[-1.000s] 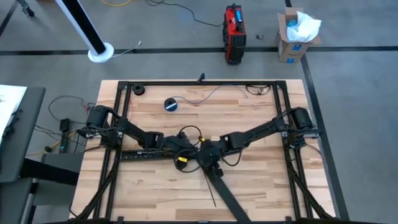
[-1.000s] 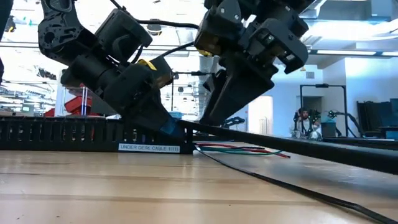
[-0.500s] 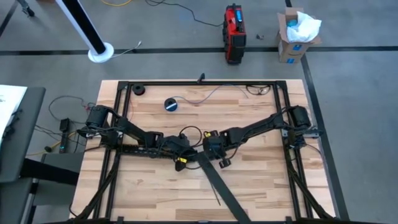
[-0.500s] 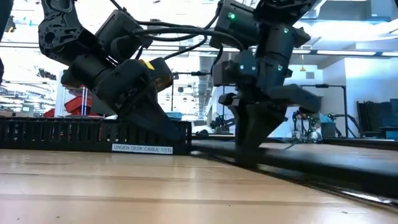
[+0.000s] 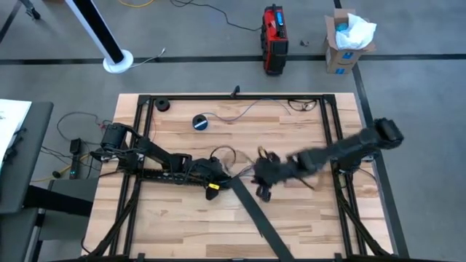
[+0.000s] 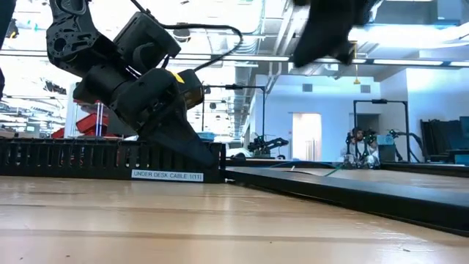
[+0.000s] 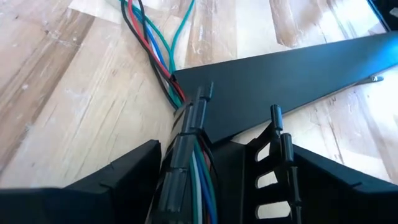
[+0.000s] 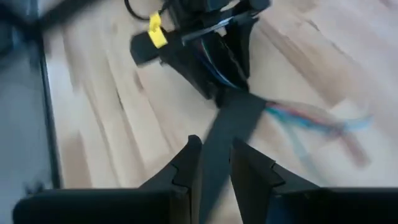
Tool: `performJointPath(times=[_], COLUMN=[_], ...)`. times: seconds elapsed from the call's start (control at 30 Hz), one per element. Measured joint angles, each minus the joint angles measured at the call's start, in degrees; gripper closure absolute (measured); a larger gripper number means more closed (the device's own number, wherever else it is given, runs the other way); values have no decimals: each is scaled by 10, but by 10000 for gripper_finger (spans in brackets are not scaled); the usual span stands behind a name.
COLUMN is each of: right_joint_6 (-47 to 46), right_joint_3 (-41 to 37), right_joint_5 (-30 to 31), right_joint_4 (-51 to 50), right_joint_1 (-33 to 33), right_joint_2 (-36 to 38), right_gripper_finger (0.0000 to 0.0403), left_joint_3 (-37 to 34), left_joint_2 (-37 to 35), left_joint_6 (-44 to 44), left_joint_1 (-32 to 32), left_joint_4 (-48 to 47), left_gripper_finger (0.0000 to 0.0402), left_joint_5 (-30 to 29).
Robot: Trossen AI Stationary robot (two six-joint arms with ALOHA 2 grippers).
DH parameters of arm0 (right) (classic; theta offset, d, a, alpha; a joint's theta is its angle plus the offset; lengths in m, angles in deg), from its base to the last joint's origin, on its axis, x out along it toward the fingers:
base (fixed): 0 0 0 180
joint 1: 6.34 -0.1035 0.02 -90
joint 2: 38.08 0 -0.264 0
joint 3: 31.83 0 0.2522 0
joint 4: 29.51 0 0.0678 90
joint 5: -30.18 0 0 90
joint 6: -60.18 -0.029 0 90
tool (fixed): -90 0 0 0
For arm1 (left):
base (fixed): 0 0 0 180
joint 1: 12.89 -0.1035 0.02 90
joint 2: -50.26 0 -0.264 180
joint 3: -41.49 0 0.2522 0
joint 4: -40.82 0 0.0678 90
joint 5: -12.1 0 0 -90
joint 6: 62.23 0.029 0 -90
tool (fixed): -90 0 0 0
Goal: Ziptie cables
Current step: Close the black cable duct with the black cable duct cover
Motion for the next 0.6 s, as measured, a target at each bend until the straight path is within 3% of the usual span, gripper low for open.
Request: performJointPath(times=[0.1,0.17,0.3,0.43,0.6], right_joint_6=[-169,-259,-332,-304,-287], right_joint_3=[-12,-12,-12,3,31], right_joint_5=[152,203,231,239,247], right_joint_4=[32,49,127,195,188], right_joint_1=[-86,-121,-148,-145,-128], right_joint_2=[-31,-60,-132,-197,-260], right_gripper_finger=[329,321,283,212,126], left_joint_3=[0,0,0,-1,-1], left_joint_2=[0,0,0,1,1], left_joint_6=[-18,-32,-52,-65,-69], left_joint_1=[0,0,1,1,1], left_joint_4=[3,6,11,16,16], left_gripper_finger=[111,111,111,111,111], left_joint_5=[3,12,21,27,29])
